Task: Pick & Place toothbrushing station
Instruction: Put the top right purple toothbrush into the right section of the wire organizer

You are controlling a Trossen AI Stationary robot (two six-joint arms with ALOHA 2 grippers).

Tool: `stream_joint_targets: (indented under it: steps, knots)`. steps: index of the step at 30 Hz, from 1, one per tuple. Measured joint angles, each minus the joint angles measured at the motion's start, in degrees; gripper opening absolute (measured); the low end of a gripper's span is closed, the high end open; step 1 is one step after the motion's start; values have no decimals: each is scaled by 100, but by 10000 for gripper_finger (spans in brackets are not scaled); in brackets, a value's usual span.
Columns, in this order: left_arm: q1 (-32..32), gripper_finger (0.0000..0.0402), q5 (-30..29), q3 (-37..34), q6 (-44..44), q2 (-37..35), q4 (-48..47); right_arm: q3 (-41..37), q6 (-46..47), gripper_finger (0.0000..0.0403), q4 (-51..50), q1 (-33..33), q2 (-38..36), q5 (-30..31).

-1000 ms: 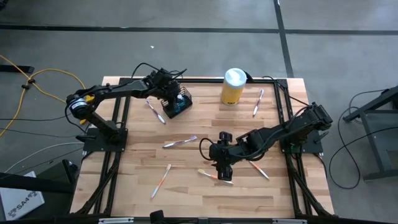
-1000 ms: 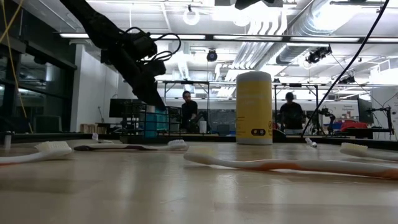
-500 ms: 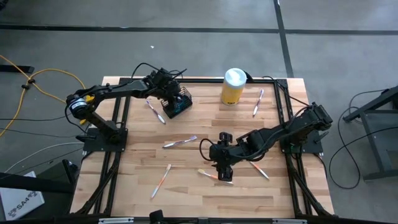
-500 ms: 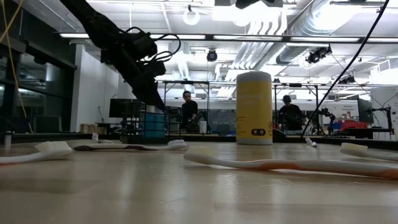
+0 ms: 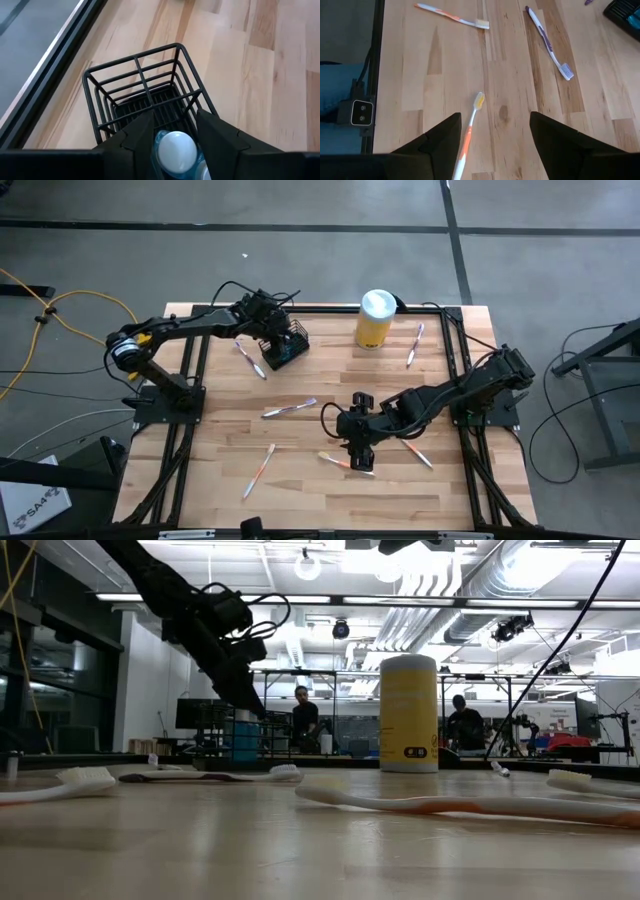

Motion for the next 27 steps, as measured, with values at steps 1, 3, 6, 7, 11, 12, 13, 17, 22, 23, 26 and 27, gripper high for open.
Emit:
stream_joint_targets:
  steps: [1, 3, 6, 7, 11, 12, 13, 17, 22, 23, 26, 27]
  knots:
    - [0, 144, -2, -2, 11, -23, -1, 0, 0, 229, 0, 0, 0, 0]
    - [2, 144, -4, -2, 13, -72, 7, 0, -2, 229, 0, 0, 0, 0]
    - [2, 144, 0, 0, 15, -149, 111, 0, -2, 229, 0, 0, 0, 0]
    - [2, 144, -2, 0, 15, -170, 117, 0, -2, 229, 0, 0, 0, 0]
    - [-2, 144, 15, 0, 13, -226, 144, 0, -2, 229, 2, 0, 0, 0]
    - [-10, 144, 24, 0, 13, -239, 158, 0, -2, 229, 2, 0, 0, 0]
    - [-31, 145, 26, 2, 10, -243, 178, 0, -2, 229, 2, 0, 0, 0]
    - [-127, 145, 43, 2, 8, -270, 206, 0, -2, 229, 3, 0, 0, 0]
    - [-354, 145, 158, 4, -243, -537, 101, -2, -2, 229, 0, 0, 0, 0]
    - [-440, 145, 211, 4, -301, -659, 5, -1, -4, 229, 0, 0, 0, 0]
    - [-756, 145, 304, 11, -352, -1066, -395, -1, -4, 229, -8, 0, 0, 7]
    - [-883, 145, 303, 11, -376, -1206, -566, -1, -4, 229, -21, 0, 0, 7]
